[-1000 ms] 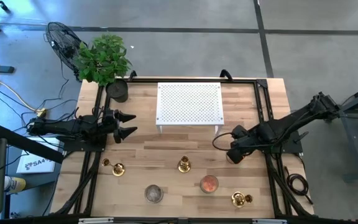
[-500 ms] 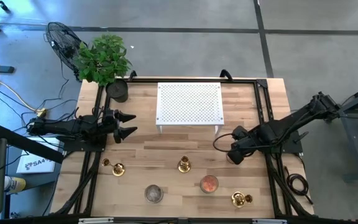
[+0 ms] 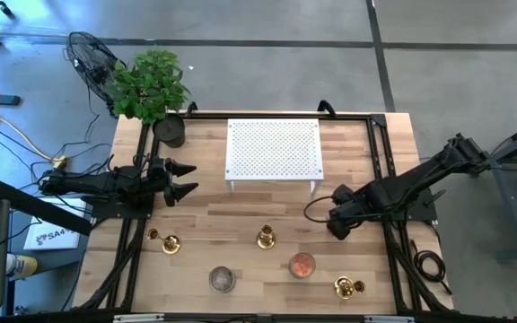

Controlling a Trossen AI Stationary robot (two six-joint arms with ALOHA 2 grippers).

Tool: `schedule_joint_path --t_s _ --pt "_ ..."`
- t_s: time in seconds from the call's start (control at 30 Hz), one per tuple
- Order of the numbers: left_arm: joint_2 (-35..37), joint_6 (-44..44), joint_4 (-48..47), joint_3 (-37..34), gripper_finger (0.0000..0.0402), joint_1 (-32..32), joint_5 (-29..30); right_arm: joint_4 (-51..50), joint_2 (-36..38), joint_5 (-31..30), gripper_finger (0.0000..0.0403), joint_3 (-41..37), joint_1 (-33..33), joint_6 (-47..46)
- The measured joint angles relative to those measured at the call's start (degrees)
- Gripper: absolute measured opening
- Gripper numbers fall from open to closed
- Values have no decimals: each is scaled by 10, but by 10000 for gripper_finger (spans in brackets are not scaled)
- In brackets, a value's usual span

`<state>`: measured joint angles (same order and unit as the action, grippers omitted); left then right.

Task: Pick & Place candle stick holders
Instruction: Put the top right orange scented candle on the shelf

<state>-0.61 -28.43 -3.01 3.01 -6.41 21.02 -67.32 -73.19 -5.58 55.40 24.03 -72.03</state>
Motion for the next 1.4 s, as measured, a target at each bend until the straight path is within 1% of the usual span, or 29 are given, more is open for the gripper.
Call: schedule_joint_path --t_s 0.33,0.77,1.4 --pt "0 0 0 0 399 0 0 8 -1 2 400 0 0 3" --pt "0 0 0 0 399 0 0 10 -33 8 400 0 0 4" --pt "0 0 0 0 399 0 0 18 -33 9 400 0 0 17"
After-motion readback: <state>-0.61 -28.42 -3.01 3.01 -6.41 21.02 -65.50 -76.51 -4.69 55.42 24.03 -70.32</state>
